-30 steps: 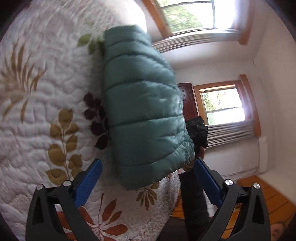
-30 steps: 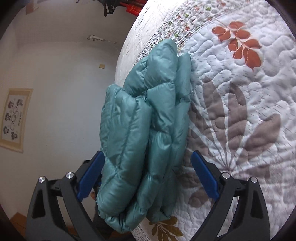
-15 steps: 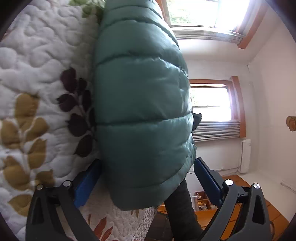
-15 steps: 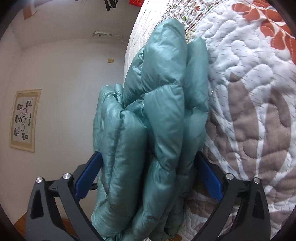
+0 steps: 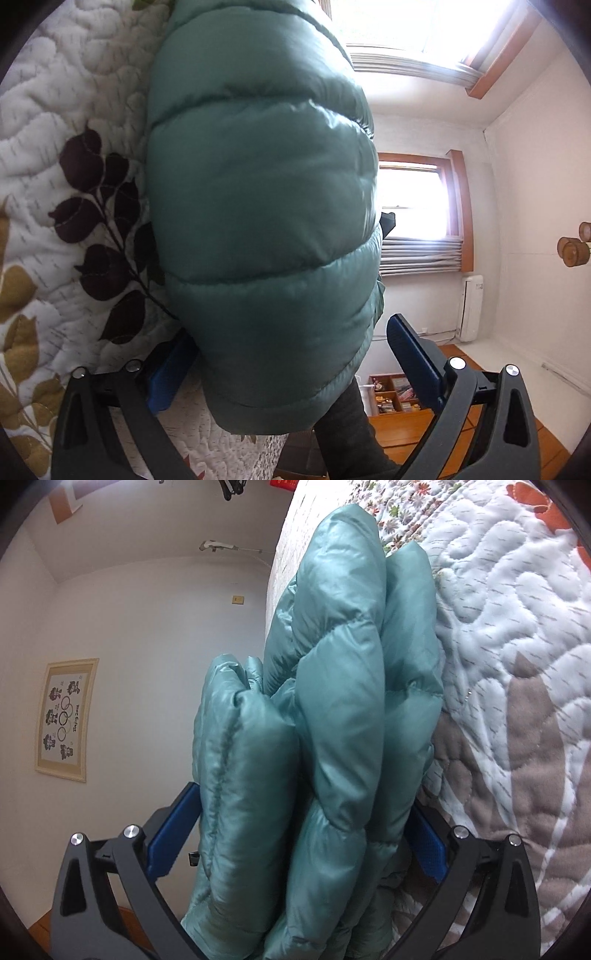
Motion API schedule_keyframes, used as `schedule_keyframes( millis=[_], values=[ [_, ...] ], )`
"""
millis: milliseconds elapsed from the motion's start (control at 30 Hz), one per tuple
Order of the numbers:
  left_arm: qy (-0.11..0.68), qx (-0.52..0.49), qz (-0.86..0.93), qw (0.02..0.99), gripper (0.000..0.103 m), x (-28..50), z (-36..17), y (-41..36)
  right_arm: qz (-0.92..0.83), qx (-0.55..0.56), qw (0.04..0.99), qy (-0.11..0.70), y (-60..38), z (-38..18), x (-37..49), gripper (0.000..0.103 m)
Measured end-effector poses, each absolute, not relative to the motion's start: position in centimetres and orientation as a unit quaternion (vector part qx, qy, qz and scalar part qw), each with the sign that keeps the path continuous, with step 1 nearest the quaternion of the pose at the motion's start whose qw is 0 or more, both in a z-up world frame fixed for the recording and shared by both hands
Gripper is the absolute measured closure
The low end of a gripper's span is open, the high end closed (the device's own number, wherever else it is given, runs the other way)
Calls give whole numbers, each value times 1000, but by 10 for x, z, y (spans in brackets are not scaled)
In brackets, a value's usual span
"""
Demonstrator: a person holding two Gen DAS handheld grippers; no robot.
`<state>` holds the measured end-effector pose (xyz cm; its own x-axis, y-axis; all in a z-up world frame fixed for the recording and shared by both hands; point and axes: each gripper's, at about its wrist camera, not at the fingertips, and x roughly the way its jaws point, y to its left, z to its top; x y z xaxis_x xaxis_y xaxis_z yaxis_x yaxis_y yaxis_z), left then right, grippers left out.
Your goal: Fold large clothes
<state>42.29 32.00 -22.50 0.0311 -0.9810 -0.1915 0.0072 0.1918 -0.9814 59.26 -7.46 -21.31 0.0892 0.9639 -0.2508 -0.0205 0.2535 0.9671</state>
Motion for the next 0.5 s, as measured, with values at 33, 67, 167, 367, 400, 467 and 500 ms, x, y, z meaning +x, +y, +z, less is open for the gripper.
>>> schedule_keyframes(
  millis=[33,67,167,367,400,467,500],
  values=[
    [540,-450,-442,556,4,424,-223,320,419,440,591,530,-73,-214,592,3],
    [547,-448,-437,556,4,425,-222,320,420,436,594,529,-74,-216,590,3],
    [558,-447,-423,557,4,427,-220,317,423,436,596,525,-72,-217,587,26],
    [571,-431,-410,566,15,427,-214,312,429,437,609,505,-75,-216,577,50],
    [571,-430,-409,567,18,427,-214,312,429,437,612,501,-74,-215,575,51],
    [572,-424,-409,570,23,427,-212,313,430,438,615,494,-75,-212,569,54],
    [574,-419,-410,572,26,427,-210,313,431,439,617,491,-76,-210,566,55]
  ],
)
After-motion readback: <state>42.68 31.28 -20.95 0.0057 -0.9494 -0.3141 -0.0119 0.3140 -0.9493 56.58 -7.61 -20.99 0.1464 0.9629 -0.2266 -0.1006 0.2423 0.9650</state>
